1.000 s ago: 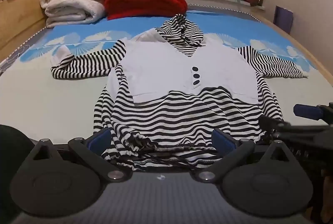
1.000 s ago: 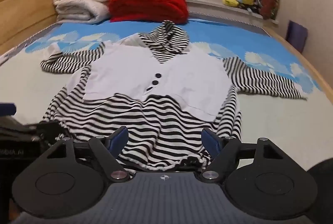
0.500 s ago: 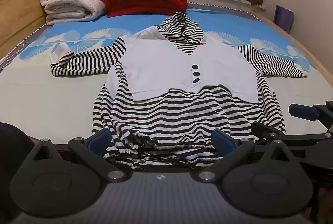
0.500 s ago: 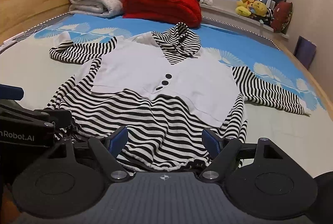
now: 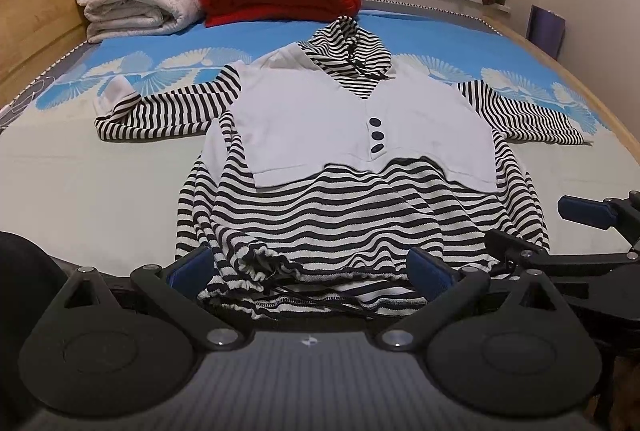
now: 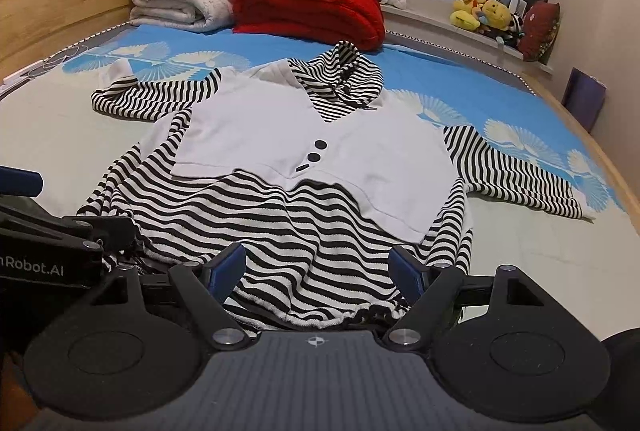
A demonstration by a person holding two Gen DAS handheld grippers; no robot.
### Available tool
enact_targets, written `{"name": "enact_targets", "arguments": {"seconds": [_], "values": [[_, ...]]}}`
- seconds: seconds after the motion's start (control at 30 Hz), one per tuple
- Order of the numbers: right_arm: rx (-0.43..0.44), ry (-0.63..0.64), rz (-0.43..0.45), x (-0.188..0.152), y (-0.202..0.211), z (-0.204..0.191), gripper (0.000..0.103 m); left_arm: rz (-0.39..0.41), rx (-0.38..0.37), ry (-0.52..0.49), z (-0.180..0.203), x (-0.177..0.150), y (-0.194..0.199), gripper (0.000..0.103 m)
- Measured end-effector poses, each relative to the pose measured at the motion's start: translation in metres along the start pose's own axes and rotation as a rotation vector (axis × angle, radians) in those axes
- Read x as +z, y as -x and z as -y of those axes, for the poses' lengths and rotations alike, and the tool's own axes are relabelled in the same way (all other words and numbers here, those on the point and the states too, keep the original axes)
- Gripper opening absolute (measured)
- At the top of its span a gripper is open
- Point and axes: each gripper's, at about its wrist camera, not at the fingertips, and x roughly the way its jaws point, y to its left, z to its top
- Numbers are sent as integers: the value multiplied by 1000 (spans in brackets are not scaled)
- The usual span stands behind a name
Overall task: Fold small clothes
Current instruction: 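Move both grippers toward the hem of the striped hoodie, then grasp the hoodie hem with the left gripper while the right gripper grasps the hem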
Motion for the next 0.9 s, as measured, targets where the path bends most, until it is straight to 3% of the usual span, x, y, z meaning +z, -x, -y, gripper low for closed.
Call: {"name": "enact_targets", "arguments": {"seconds": [0.9], "values": [[-6, 5, -4, 1, 0, 0, 80, -10, 2, -1, 1, -1, -2, 102]]}}
